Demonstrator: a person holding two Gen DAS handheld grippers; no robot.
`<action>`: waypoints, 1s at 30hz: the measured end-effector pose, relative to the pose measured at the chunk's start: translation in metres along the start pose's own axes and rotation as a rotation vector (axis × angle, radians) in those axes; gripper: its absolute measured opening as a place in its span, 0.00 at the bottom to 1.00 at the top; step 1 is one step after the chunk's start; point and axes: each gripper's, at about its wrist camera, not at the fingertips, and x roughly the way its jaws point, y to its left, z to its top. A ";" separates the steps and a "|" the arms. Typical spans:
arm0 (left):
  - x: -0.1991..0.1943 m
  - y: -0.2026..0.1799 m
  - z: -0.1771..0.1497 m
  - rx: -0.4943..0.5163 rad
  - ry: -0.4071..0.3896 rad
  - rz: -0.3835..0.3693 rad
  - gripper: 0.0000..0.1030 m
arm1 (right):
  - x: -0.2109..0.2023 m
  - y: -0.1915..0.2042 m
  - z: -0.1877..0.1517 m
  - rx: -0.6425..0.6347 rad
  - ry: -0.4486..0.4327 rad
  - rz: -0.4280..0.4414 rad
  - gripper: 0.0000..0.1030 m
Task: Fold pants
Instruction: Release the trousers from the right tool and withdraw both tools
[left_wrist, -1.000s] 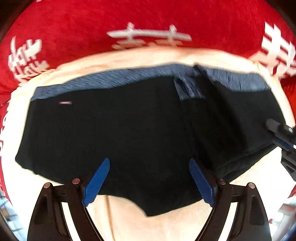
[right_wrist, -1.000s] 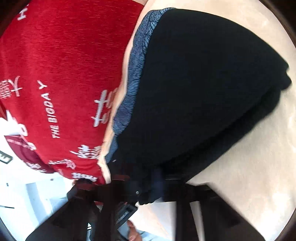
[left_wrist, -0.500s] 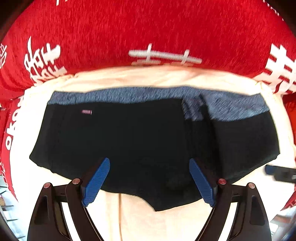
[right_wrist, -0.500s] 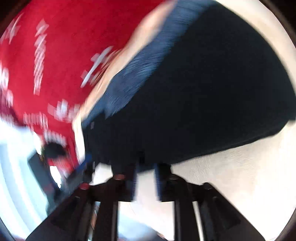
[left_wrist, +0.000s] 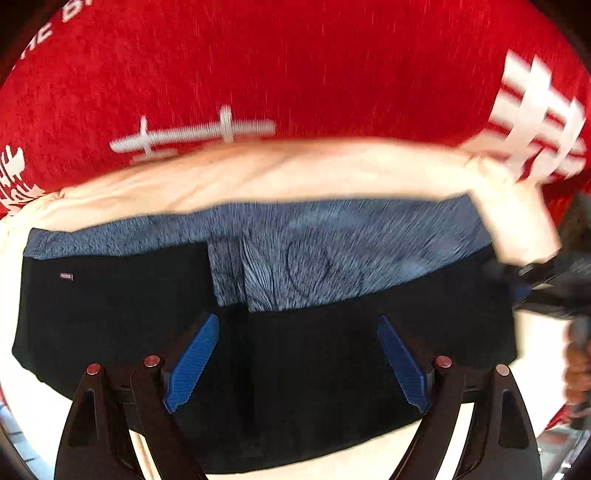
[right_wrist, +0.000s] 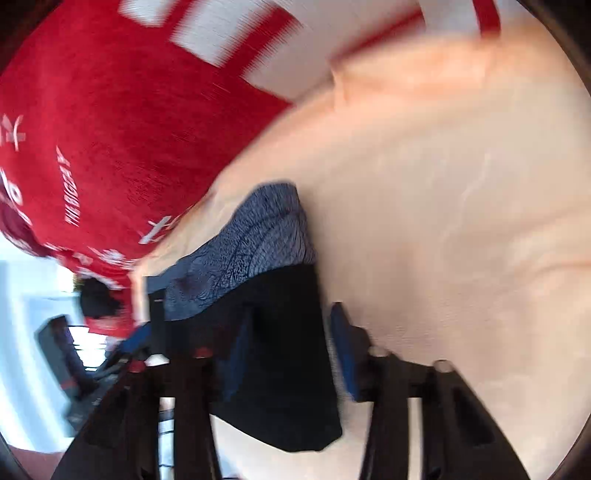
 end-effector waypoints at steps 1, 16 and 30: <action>0.006 0.003 -0.003 -0.006 0.014 0.009 0.86 | 0.000 -0.006 -0.003 0.038 0.001 0.026 0.35; 0.017 0.027 -0.017 -0.036 0.036 -0.005 0.99 | 0.020 0.053 -0.027 -0.110 -0.069 -0.300 0.40; 0.021 0.061 -0.018 -0.081 0.096 -0.136 0.99 | -0.016 0.082 -0.106 -0.152 -0.127 -0.509 0.72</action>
